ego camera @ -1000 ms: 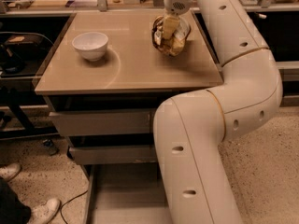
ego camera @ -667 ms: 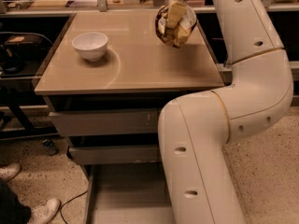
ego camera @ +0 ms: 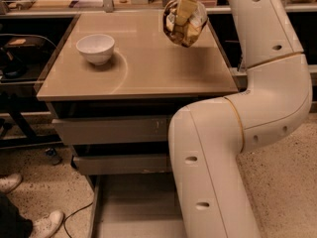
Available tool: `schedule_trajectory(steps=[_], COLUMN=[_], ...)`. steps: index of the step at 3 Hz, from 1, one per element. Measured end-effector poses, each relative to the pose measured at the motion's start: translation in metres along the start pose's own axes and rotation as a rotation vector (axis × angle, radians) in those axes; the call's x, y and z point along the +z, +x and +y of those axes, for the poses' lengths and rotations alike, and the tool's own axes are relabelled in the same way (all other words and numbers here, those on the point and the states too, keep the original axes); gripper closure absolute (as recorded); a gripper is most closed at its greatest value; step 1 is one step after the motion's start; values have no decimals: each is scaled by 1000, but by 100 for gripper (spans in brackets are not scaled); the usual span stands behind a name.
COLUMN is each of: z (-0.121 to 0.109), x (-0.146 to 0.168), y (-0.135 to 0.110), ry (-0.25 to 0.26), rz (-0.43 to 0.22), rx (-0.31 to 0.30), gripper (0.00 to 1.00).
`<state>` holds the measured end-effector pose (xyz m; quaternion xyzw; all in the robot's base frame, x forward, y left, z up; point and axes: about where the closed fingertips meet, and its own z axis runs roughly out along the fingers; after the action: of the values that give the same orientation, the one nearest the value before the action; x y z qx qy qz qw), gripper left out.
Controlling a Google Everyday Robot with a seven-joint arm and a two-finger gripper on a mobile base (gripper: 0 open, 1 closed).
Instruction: Place brown chip bag into bottom drawer
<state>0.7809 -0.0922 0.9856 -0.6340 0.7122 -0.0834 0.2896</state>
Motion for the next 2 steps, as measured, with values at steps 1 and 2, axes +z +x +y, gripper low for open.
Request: schedule_trajectory(steps=[1, 2], z=[5, 10], x=[-29, -59], y=[3, -3], ry=[21, 80], rz=[-19, -59], rx=[37, 79], gripper=[100, 100])
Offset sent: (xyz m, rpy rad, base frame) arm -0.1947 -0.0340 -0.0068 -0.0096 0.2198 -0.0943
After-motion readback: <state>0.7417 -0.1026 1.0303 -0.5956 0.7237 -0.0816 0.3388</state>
